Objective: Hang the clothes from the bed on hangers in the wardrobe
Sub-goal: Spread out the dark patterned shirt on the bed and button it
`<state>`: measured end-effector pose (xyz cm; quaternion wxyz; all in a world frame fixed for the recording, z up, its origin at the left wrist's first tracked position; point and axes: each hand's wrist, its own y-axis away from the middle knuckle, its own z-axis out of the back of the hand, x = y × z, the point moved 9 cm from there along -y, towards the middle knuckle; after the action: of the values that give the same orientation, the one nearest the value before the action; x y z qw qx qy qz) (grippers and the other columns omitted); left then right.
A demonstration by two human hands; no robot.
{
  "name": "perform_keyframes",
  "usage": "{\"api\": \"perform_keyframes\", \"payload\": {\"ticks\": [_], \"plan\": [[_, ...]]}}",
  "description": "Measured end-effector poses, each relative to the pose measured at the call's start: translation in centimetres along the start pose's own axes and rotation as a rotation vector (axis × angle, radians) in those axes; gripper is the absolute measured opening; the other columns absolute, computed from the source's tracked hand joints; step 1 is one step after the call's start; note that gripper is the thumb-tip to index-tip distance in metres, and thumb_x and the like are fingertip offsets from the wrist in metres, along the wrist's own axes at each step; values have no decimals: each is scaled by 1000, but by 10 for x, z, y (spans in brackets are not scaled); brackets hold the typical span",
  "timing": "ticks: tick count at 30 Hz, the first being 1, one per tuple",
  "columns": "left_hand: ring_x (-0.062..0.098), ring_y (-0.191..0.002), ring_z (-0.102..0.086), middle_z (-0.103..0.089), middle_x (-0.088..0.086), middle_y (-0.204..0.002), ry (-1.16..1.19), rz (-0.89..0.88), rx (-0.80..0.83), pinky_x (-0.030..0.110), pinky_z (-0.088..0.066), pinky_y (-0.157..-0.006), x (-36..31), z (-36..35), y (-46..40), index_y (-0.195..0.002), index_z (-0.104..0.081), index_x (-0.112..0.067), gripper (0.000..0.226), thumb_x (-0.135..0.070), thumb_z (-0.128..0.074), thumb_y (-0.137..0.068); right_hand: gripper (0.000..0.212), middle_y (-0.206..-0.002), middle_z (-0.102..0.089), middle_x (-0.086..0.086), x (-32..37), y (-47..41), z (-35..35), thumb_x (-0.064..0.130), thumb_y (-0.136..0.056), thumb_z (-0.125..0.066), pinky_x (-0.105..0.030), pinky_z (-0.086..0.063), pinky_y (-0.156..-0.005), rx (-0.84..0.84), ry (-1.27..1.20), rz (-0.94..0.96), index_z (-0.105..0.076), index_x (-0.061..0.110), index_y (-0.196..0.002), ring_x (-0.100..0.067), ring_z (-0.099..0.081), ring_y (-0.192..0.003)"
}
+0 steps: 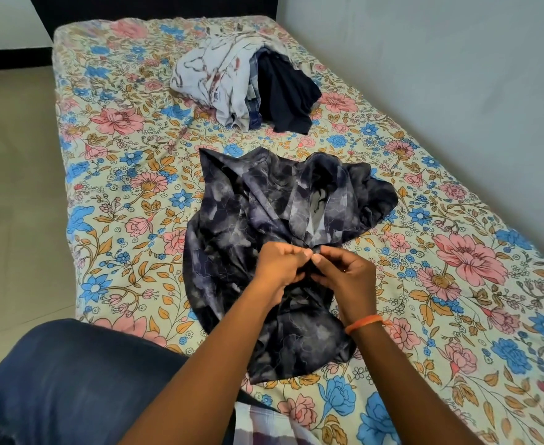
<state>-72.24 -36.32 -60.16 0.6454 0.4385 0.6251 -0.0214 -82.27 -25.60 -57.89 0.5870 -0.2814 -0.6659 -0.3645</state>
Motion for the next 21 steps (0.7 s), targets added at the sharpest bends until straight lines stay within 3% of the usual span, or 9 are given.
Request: {"api": "perform_keyframes", "payload": {"ticks": [6,11,17,21], "plan": [[21,-83,-62,-66,12,-85,-43,-14,-45,28,-53,-74,1,-3,-1,-85,-67,-7,14,-8,-58,-97,18,-91,-76,-11,-6,-3,2,-3,-84,-72,-31,-61,-70,11,-58,-32,-75,11,-95,-23,-73,-87],[24,-93,-66,-69,14,-95,-74,10,-23,37,-56,-84,1,-4,0,-101,-69,-5,12,-10,-60,-96,22,-83,-76,-7,-2,-5,2,-4,-80,-76,-29,-60,-72,-18,12,26,-75,15,-91,-20,-72,-81],[22,-81,-64,-69,13,-85,-192,-44,-140,43,-57,-82,-2,1,-2,-78,-67,-11,20,-9,-58,-96,24,-84,-76,-1,4,-2,0,1,-79,-78,-33,-60,-79,-38,168,114,-74,22,-91,-17,-72,-82],[24,-77,-59,-70,16,-85,-225,-26,-188,44,-57,-76,3,0,-6,-90,-69,1,20,-10,-54,-96,21,-84,-76,2,8,-1,-2,3,-81,-77,-28,-59,-76,-48,182,134,-74,21,-91,-14,-71,-81]]}}
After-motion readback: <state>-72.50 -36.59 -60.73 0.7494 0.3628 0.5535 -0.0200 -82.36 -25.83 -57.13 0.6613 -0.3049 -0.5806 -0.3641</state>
